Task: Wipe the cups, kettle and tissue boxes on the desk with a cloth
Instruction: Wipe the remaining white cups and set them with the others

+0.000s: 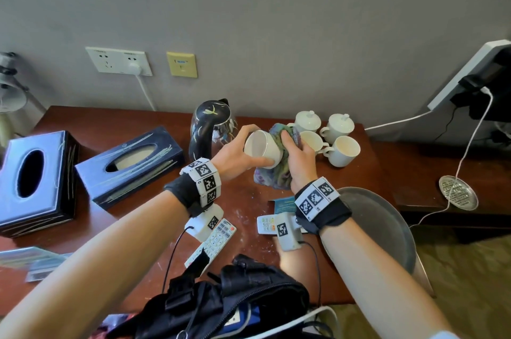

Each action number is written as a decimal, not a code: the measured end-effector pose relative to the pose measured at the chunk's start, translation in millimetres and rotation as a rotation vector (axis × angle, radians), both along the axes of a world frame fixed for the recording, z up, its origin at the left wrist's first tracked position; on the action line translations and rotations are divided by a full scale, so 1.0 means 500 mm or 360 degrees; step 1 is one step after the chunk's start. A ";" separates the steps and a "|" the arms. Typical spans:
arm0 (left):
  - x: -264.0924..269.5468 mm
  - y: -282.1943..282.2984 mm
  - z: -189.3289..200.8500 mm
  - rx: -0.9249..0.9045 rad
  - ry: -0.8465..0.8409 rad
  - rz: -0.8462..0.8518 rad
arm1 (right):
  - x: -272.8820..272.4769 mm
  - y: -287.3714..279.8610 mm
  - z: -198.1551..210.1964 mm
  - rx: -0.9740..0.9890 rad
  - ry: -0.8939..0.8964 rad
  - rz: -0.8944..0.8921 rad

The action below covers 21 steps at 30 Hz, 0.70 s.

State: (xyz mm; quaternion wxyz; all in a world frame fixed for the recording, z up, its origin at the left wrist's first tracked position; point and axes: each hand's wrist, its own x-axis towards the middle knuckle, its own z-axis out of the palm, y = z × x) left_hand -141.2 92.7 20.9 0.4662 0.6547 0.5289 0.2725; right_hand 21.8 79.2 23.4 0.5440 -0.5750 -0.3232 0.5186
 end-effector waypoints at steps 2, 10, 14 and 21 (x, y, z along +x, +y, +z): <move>-0.002 0.001 0.003 0.0026 0.0032 -0.0004 | -0.007 -0.004 -0.002 0.0023 0.0037 -0.0010; -0.003 0.000 0.008 0.0353 0.0323 -0.0178 | -0.003 0.023 0.020 -0.0309 0.0147 0.0209; -0.006 0.007 0.008 0.0201 0.0230 -0.0072 | 0.008 0.008 0.022 -0.0079 -0.0096 0.0121; -0.008 0.001 0.012 0.0231 0.0291 -0.0123 | 0.018 -0.007 0.020 0.0125 -0.0426 0.0245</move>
